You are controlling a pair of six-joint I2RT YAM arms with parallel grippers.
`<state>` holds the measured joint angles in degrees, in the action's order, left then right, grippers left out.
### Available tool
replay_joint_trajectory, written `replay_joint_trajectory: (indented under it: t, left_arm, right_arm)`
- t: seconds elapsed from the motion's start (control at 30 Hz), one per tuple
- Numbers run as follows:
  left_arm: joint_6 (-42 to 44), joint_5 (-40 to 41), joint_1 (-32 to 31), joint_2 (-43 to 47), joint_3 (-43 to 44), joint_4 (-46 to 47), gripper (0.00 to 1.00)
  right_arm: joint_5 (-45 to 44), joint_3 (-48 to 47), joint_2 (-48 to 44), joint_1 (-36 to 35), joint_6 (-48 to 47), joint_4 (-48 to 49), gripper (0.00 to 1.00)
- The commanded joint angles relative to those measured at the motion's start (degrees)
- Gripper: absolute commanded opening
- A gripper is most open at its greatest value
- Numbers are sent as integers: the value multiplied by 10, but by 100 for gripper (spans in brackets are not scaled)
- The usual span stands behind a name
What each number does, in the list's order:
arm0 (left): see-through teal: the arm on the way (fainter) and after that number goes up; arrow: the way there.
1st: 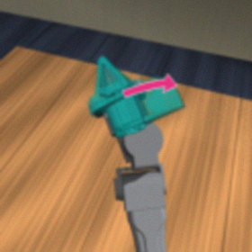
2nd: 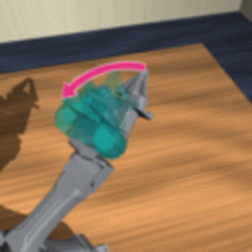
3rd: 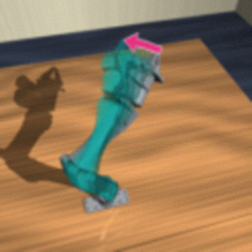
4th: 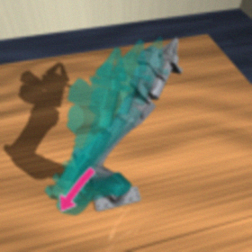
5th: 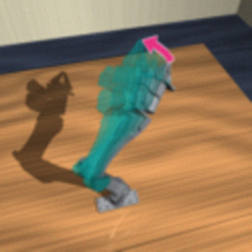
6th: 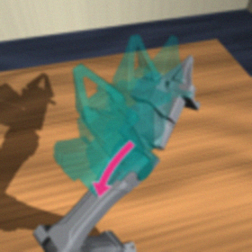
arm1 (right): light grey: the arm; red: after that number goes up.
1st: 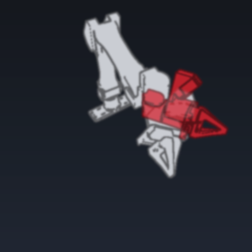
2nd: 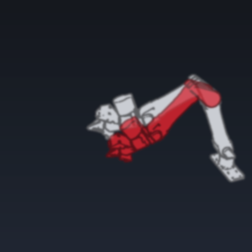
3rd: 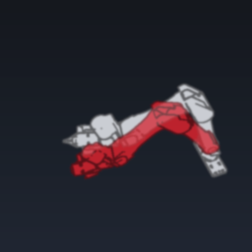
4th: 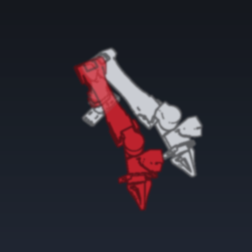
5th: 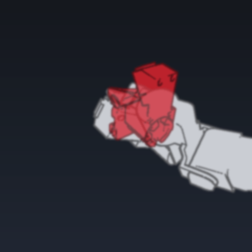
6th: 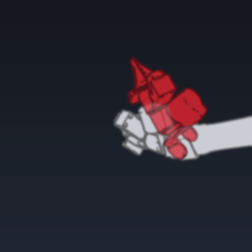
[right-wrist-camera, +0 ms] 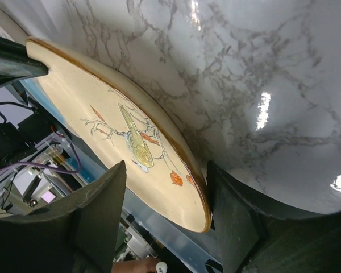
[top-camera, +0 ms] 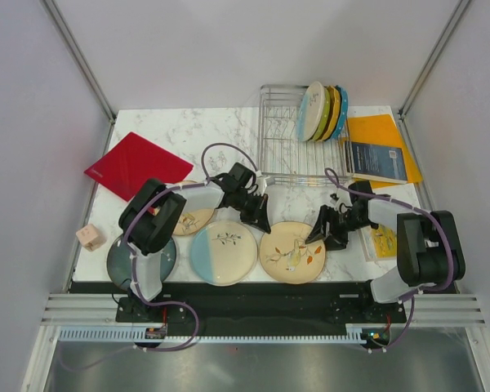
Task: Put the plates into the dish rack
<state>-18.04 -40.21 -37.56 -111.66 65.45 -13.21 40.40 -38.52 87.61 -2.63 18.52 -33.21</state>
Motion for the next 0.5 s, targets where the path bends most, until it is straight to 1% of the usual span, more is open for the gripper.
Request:
replay_joint_trajectory:
  t: [0.0, 0.07, 0.1, 0.13, 0.17, 0.27, 0.3, 0.33, 0.37, 0.4, 0.43, 0.47]
  left_arm:
    - [20, -14, 3, -6, 32, 35, 2]
    - [18, -15, 3, -1, 27, 35, 2]
    - [18, -14, 3, 2, 24, 35, 2]
    - [18, -8, 3, 13, 21, 34, 2]
    - [20, -3, 3, 17, 14, 34, 2]
    - [26, 7, 3, 35, 2, 34, 3]
    - [27, 7, 3, 38, 0, 33, 3]
    - [30, 10, 3, 40, -1, 33, 4]
    - [31, 11, 3, 44, -2, 29, 4]
    - [34, 12, 3, 46, -1, 21, 7]
    - [36, 17, 3, 51, -1, 18, 10]
    - [38, 21, 4, 64, -3, 17, 13]
  right_arm:
    - [31, 7, 11, -16, 9, 39, 63]
    - [21, 6, 0, -23, 11, 35, 58]
    - [15, 2, -4, -23, 11, 26, 51]
    - [4, 0, -14, -23, 8, 21, 47]
    - [2, -1, -20, -24, 9, 19, 40]
    - [-1, -2, -39, -23, 5, 17, 31]
    - [0, -3, -43, -23, 4, 17, 25]
    - [2, -5, -53, -24, 2, 17, 22]
    - [4, -7, -59, -24, -5, 14, 13]
    - [2, -14, -66, -23, -8, 6, 3]
    - [-2, -18, -80, -24, -13, -2, 0]
    - [-6, -23, -88, -23, -23, -6, 0]
